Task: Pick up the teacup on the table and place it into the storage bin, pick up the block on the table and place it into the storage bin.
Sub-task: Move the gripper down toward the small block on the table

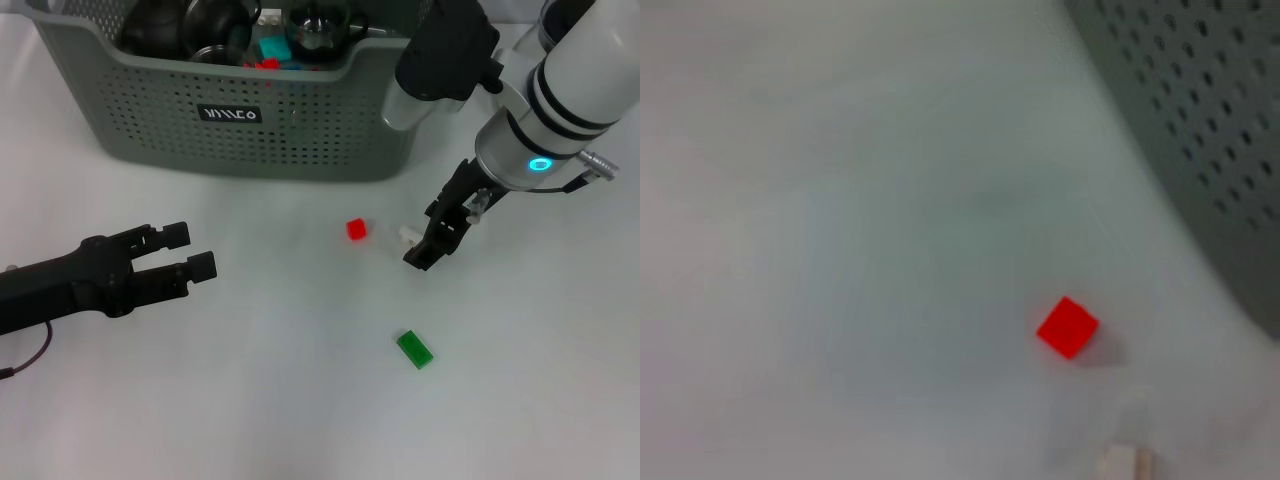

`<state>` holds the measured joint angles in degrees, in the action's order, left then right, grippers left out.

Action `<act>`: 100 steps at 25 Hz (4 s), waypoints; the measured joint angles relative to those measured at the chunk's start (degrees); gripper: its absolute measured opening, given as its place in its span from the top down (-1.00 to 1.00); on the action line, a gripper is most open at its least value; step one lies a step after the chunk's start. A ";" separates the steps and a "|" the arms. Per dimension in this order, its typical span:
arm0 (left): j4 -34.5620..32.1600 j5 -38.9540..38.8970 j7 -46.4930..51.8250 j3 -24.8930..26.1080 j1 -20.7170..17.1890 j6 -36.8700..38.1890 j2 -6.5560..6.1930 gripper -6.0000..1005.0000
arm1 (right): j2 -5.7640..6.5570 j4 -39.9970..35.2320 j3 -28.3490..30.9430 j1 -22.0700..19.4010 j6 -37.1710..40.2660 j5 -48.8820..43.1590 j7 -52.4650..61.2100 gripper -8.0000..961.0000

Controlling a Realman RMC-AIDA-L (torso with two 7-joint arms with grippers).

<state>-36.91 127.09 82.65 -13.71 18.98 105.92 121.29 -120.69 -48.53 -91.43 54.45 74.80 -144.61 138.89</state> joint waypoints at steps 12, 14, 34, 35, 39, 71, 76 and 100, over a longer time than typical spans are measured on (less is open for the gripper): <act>0.00 -0.01 0.18 0.00 0.11 -0.02 0.00 -0.60 | -0.13 3.91 -1.40 1.02 -2.03 2.07 -1.24 -0.53; 0.00 -0.01 0.19 0.00 0.21 -0.02 0.00 -0.60 | -0.13 4.38 -1.40 1.15 -2.02 2.08 -1.24 -0.53; 0.09 -0.01 0.23 0.00 0.35 -0.01 0.01 -0.60 | -0.12 4.92 -2.77 1.28 0.35 5.20 -1.60 -0.53; 0.09 -0.01 0.24 0.00 0.34 -0.01 0.05 -0.60 | -0.13 4.87 -2.85 1.28 0.57 5.58 -1.86 -0.53; 0.09 -0.01 0.24 0.00 0.27 -0.01 0.08 -0.60 | -0.17 4.75 -2.88 1.30 0.99 7.36 -3.06 -0.53; 0.09 0.08 -0.06 0.00 -0.09 -0.89 0.17 -0.59 | -0.23 -1.54 -2.80 1.43 0.64 1.10 16.58 -0.53; 0.09 0.04 -0.04 0.00 -0.09 -0.90 0.18 -0.59 | -0.26 1.45 -4.08 2.46 -1.63 1.35 16.74 -0.53; 0.09 0.10 0.12 0.00 -0.09 -1.21 0.18 -0.59 | -0.43 5.13 -10.98 3.27 -8.02 3.53 17.09 -0.53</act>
<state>-36.83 127.19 82.76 -13.71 18.89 104.71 121.47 -121.12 -43.40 -102.41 57.72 66.78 -141.08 155.98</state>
